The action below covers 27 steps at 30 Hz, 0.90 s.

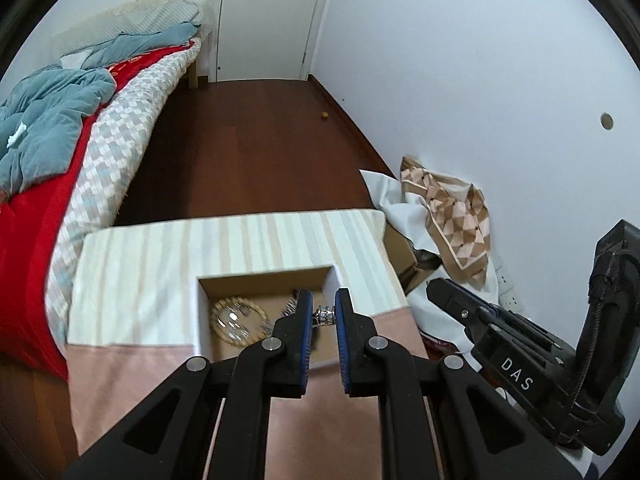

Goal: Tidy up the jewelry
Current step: 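Lower the earring and silver ring into the white box and open both tools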

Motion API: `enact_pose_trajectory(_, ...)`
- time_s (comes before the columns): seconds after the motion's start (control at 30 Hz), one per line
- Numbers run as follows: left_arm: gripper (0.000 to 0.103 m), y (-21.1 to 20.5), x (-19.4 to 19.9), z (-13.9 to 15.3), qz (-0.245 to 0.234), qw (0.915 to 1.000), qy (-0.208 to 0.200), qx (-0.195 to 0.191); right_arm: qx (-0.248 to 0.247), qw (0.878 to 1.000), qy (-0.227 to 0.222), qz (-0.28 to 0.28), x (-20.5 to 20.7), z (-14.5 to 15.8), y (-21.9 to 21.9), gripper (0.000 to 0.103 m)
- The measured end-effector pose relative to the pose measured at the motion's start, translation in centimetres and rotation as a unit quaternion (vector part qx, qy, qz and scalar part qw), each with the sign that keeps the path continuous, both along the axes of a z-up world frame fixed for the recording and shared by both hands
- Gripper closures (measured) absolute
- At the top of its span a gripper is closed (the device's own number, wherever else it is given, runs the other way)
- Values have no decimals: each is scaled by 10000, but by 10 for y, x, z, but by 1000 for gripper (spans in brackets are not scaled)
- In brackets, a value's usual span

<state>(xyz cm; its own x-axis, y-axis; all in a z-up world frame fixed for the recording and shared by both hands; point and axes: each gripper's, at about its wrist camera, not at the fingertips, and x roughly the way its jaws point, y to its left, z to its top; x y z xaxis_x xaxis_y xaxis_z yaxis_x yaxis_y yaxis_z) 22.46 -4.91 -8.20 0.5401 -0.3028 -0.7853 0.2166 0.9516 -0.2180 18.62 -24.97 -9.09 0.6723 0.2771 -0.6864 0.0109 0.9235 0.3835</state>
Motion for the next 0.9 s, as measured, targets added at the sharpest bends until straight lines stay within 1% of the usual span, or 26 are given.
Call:
enact_pose_trajectory(0.07, 94, 8, 10, -4, 48, 10000, 73, 32, 18, 9999, 55, 89, 11, 0, 8, 95)
enact_pose_trajectory(0.13, 94, 18, 20, -12, 133, 9997, 177, 72, -1, 9995, 216, 235, 28, -6, 19, 95)
enact_pose_trajectory(0.27, 94, 33, 31, -36, 301, 9984, 458, 151, 31, 9968, 648, 477, 56, -29, 34, 95)
enact_pose_trajectory(0.4, 94, 44, 36, -63, 445, 9957, 739, 340, -124, 9923, 1013, 695, 78, -51, 46, 95)
enact_pose_trajectory(0.5, 94, 47, 39, -82, 479, 9932, 950, 479, -329, 9886, 1239, 789, 95, -64, 51, 95)
enact_pose_trajectory(0.57, 92, 49, 40, -90, 580, 9911, 1058, 558, -438, 9858, 1391, 828, 104, -71, 54, 95)
enact_pose_trajectory(0.67, 90, 52, 45, -98, 826, 9856, 1272, 751, -616, 9816, 1590, 863, 115, -82, 55, 95)
enact_pose_trajectory(0.77, 89, 55, 46, -96, 958, 9840, 1251, 831, -650, 9780, 1786, 858, 124, -90, 54, 94)
enact_pose_trajectory(0.83, 84, 57, 46, -92, 1035, 9840, 1149, 880, -594, 9765, 1886, 859, 127, -94, 52, 94)
enact_pose_trajectory(0.87, 76, 58, 47, -90, 1075, 9838, 1107, 913, -612, 9759, 1919, 843, 128, -95, 51, 94)
enact_pose_trajectory(0.9, 63, 60, 47, -87, 1131, 9835, 1052, 941, -601, 9753, 1948, 846, 129, -96, 50, 94)
